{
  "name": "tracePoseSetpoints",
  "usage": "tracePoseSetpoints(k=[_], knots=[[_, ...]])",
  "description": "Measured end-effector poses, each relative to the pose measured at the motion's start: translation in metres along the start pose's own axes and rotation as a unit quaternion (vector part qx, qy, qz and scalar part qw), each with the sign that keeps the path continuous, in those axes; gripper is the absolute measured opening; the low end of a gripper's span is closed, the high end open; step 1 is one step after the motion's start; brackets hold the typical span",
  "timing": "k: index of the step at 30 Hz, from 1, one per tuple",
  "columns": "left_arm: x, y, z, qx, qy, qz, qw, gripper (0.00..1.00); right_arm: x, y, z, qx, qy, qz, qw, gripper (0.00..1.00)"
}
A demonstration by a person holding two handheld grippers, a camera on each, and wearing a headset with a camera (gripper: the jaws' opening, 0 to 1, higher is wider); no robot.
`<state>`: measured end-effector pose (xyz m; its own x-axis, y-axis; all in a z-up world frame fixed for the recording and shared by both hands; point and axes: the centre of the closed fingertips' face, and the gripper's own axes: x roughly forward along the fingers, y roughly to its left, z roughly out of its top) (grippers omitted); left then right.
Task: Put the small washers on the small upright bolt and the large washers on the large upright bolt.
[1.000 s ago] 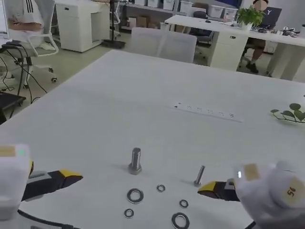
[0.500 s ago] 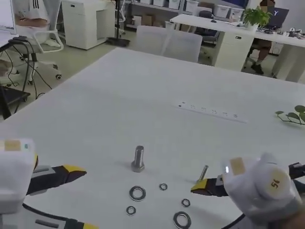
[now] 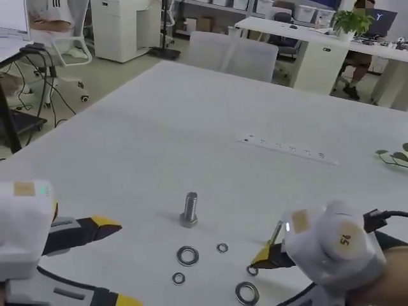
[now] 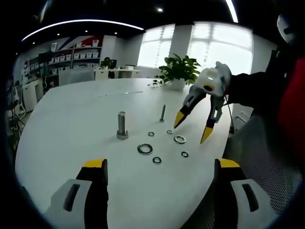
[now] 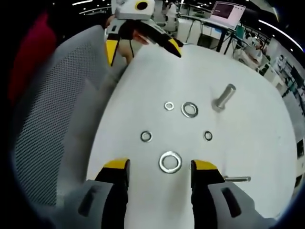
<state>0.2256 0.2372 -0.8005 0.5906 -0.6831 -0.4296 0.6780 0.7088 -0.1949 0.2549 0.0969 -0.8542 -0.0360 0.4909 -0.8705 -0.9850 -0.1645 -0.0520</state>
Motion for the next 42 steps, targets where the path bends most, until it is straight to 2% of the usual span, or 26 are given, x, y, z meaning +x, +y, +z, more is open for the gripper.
tracePoseSetpoints(k=[9,18,23,30,42], knots=[[0.000,0.000,0.000,-0.001,-0.002,0.000,1.0000,0.92,0.007,-0.004,-0.006,-0.008,0.033,0.006,0.9994,0.44],[0.001,-0.001,0.001,-0.002,-0.003,-0.001,1.0000,0.92,0.011,-0.011,-0.006,-0.019,0.054,0.013,0.9983,0.35],[0.001,0.000,0.001,-0.001,-0.002,0.000,1.0000,0.92,0.014,-0.013,-0.010,-0.020,0.070,0.017,0.9972,0.34],[0.001,-0.001,0.002,-0.003,-0.003,0.000,1.0000,0.91,0.017,-0.014,-0.010,-0.013,0.076,0.023,0.9968,0.33],[0.000,-0.002,0.002,-0.002,-0.003,0.000,1.0000,0.91,0.019,-0.015,-0.013,-0.014,0.102,0.031,0.9942,0.31]])
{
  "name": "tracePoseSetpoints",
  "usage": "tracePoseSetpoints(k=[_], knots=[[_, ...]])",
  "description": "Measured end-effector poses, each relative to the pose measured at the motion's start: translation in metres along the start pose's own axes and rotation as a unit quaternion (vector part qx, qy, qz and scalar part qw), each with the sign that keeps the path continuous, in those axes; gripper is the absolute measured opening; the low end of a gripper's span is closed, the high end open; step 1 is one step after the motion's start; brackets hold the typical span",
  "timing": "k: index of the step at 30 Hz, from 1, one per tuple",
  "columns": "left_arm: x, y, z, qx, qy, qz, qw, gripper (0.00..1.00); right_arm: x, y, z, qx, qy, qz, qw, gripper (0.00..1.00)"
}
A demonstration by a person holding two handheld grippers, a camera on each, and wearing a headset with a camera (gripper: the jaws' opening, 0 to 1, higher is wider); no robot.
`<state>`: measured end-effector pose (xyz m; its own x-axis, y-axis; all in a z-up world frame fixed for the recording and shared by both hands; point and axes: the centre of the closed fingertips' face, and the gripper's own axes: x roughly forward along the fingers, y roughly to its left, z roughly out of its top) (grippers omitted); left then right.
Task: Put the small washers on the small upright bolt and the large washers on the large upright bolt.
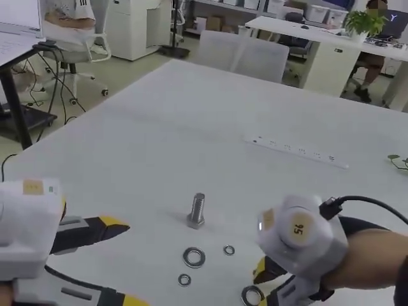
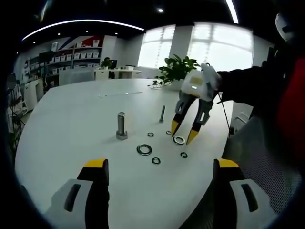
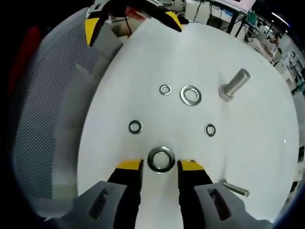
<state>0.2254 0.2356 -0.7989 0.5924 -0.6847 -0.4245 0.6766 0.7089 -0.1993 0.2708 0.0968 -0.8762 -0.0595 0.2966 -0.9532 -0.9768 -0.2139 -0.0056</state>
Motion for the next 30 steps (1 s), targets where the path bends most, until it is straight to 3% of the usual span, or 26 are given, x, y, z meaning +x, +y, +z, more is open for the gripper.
tracePoseSetpoints(k=[20,30], knots=[[-0.005,0.001,0.004,0.007,-0.004,0.008,0.9999,0.89,0.002,-0.001,0.002,-0.011,0.061,0.004,0.9981,0.25],[-0.011,-0.004,0.029,0.034,-0.017,0.017,0.9991,0.90,0.001,-0.001,0.001,-0.004,0.067,0.003,0.9978,0.24]])
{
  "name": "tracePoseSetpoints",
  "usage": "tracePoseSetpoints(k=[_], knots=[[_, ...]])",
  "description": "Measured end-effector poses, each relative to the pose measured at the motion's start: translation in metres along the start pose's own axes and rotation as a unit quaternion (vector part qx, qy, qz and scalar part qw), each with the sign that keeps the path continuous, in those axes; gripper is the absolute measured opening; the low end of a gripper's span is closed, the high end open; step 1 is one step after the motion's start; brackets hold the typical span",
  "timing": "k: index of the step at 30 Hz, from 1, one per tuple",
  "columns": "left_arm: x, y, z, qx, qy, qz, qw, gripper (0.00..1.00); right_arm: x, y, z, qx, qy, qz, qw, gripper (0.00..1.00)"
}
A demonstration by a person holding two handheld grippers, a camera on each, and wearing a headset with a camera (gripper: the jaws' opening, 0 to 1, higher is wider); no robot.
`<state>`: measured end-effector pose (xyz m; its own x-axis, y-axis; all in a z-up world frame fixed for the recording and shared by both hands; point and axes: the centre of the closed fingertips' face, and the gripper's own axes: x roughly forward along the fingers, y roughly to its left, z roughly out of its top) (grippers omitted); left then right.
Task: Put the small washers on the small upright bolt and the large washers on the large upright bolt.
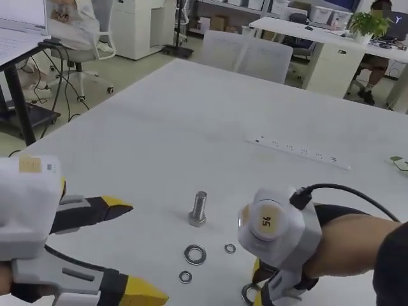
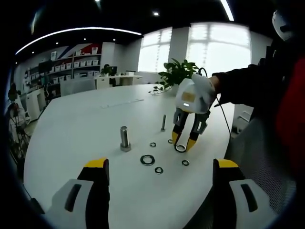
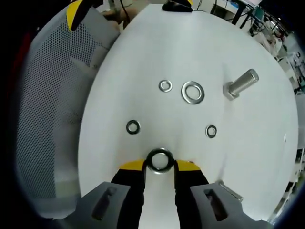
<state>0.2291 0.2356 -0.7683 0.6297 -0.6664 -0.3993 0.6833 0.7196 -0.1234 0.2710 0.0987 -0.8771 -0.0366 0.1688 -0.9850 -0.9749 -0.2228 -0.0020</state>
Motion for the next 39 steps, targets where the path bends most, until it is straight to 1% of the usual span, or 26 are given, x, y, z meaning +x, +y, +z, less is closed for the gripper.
tracePoseSetpoints(k=[2,5,8,11,14,16,19,21,29,33,39], knots=[[0.000,0.002,0.005,0.006,-0.007,0.005,0.9999,0.90,0.000,0.000,0.000,0.001,0.000,0.000,1.0000,0.24],[0.002,0.006,0.008,0.007,-0.012,0.011,0.9998,0.90,0.000,0.000,0.000,0.005,-0.001,0.000,1.0000,0.24],[0.004,0.008,0.009,0.010,-0.014,0.013,0.9998,0.90,0.000,0.000,0.000,0.007,-0.002,-0.001,1.0000,0.24],[0.005,0.010,0.013,0.010,-0.022,0.014,0.9996,0.90,0.000,-0.001,0.000,0.006,0.000,-0.002,1.0000,0.23],[0.006,0.011,0.015,0.013,-0.025,0.013,0.9995,0.89,0.000,-0.001,0.000,0.008,-0.002,-0.002,1.0000,0.23],[0.007,0.013,0.016,0.013,-0.032,0.011,0.9993,0.89,0.000,-0.001,0.000,0.008,-0.003,-0.002,1.0000,0.23],[0.008,0.018,0.014,0.008,-0.035,0.013,0.9992,0.89,0.000,0.000,0.000,0.008,-0.002,-0.003,1.0000,0.23],[0.007,0.019,0.012,0.006,-0.035,0.014,0.9993,0.89,0.000,0.000,0.000,0.007,-0.002,-0.003,1.0000,0.23],[0.006,0.027,0.004,0.004,-0.029,0.026,0.9992,0.88,0.000,0.000,0.000,0.016,-0.007,-0.003,0.9998,0.23],[0.005,0.030,0.003,0.003,-0.032,0.031,0.9990,0.88,-0.001,0.000,-0.002,0.017,-0.002,-0.004,0.9999,0.23],[0.007,0.032,-0.002,0.000,-0.032,0.031,0.9990,0.87,-0.007,-0.001,-0.002,0.023,-0.007,-0.006,0.9997,0.23]])
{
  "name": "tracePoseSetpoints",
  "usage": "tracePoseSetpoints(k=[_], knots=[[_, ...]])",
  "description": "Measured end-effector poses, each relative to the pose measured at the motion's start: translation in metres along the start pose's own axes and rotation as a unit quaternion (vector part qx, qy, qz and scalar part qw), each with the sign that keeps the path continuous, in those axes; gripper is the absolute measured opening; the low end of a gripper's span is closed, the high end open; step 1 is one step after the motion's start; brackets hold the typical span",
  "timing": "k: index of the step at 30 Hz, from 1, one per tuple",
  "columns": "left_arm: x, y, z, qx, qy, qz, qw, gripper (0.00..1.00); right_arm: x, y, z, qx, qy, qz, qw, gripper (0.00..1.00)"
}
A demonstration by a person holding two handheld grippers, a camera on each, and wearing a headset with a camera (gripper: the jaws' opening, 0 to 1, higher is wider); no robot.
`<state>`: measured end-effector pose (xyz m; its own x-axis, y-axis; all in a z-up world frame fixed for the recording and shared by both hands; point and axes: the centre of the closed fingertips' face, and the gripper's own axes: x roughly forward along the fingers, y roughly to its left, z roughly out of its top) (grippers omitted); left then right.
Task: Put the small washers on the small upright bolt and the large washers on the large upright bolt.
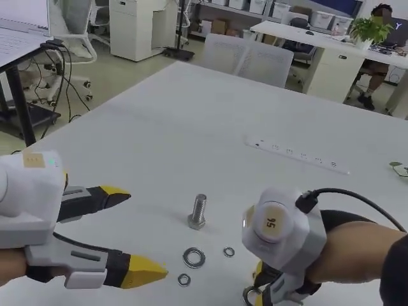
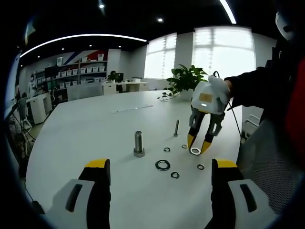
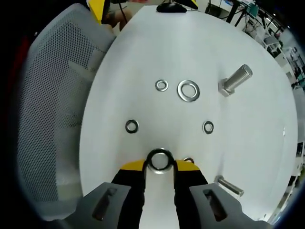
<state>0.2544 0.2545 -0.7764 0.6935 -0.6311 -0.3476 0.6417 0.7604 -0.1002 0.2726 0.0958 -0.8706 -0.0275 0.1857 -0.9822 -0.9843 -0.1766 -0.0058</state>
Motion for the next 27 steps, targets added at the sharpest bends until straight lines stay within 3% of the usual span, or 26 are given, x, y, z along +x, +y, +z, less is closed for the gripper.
tracePoseSetpoints(k=[20,27], knots=[[0.001,0.012,-0.011,0.004,-0.007,0.017,0.9998,0.85,-0.022,-0.009,0.018,0.008,-0.029,-0.012,0.9995,0.23],[0.001,0.015,-0.015,0.006,-0.008,0.022,0.9997,0.84,-0.027,-0.014,0.023,0.006,-0.028,-0.011,0.9995,0.23]])
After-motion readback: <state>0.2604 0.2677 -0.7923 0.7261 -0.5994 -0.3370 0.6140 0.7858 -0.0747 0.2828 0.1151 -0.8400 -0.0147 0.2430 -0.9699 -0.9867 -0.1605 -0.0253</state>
